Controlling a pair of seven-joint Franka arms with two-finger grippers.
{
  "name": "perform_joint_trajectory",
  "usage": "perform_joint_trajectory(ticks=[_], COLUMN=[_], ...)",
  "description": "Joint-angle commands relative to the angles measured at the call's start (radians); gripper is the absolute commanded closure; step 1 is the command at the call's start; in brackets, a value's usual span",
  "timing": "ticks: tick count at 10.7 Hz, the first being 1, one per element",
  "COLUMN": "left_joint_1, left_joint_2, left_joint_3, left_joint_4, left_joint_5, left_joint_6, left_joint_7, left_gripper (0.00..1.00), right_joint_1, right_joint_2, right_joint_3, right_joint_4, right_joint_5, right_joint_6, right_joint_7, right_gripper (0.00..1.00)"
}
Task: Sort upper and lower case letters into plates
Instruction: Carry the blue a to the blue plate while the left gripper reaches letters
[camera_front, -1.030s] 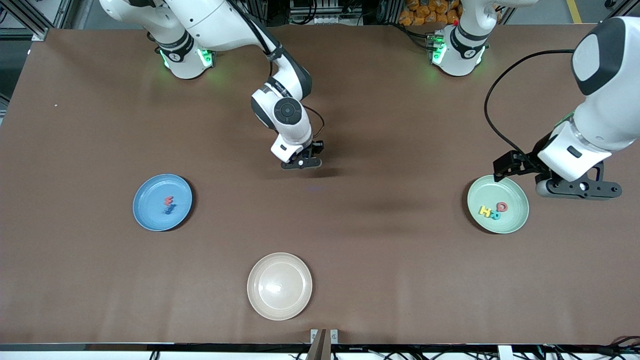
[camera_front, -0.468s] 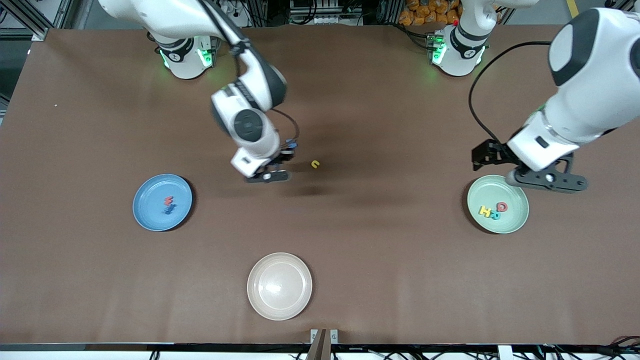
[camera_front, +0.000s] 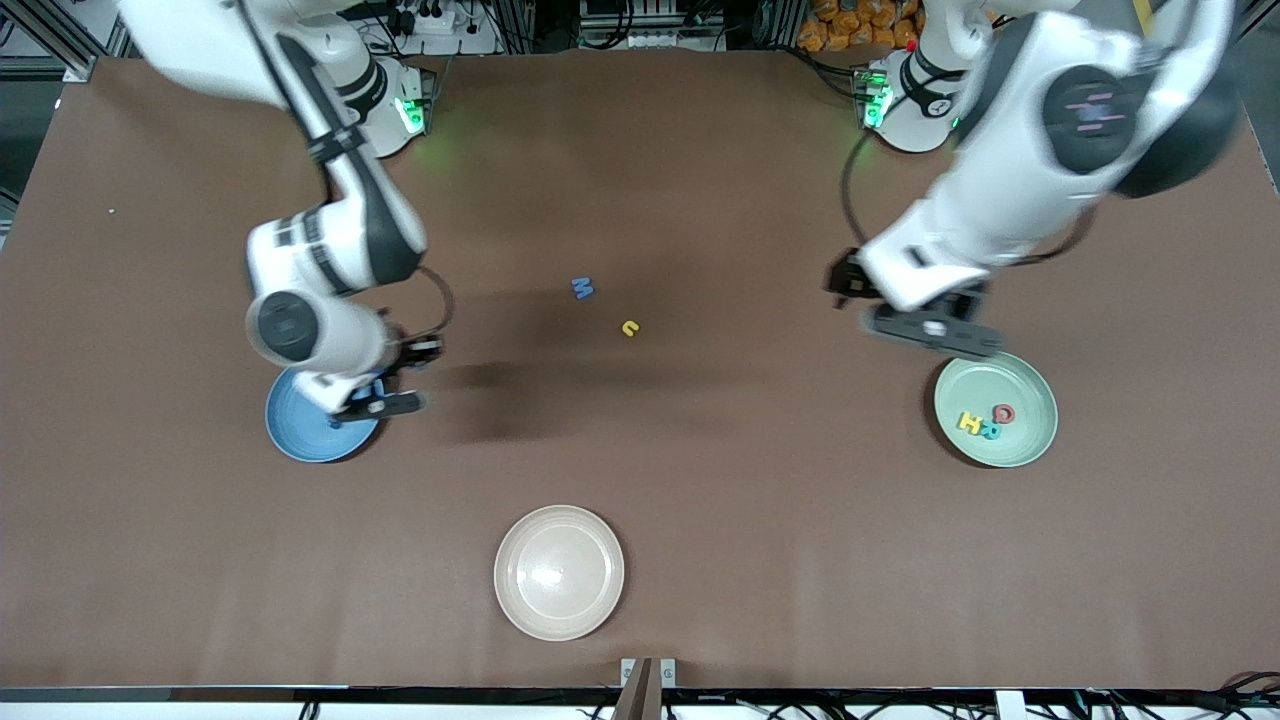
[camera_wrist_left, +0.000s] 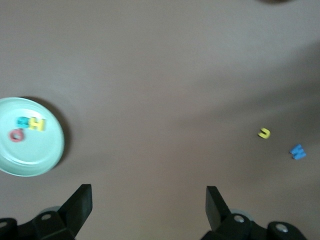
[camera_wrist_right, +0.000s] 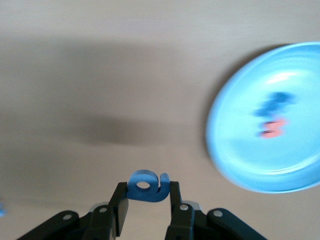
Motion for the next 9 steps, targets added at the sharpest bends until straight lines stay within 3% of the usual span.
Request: perform_joint_trajectory(ticks=[1,5,6,7,8,9], left_joint_1=[-0.097,-0.337,-0.432,-0.535,-0.594,-0.625], left_joint_2=[0.048,0.177,0.215,0.258,0.293,0.322], left_joint_3=[-0.003,0.011,0.078,0.147,0.192,0.198], left_joint_4=[0.006,0.012,0.013,0.018,0.018,0.018], left_joint_5=[0.028,0.024,0.018,0.004,-0.034,-0.07], left_joint_6=[0.0,0.146,0.201,0.238,0.281,0.325], left_joint_7=[-0.034,-0.395,-0.51,-0.595,-0.67,-0.73], left_gripper=[0.0,0.0,0.0,0.0,0.0,0.0], right_joint_1=[-0.137,-0.184,-0.182,-0.181,-0.187,-0.184], right_joint_2=[0.019,0.091,0.102,0.104,0.104,0.102], right_joint_3=[-0.002,-0.049,-0.056,-0.056,-0.056,-0.056], right_joint_4=[-0.015,-0.036,-0.033,-0.033,-0.033,-0.029], right_joint_5=[-0.021,-0.048,-0.048,-0.048,-0.048,-0.048], right_joint_6=[0.029,0.193,0.198,0.195,0.19,0.184], right_joint_7=[-0.185,-0.279,-0.285,-0.287,-0.288,-0.287], right_gripper=[1.0,0.97,0.7,0.29,0.02,0.0])
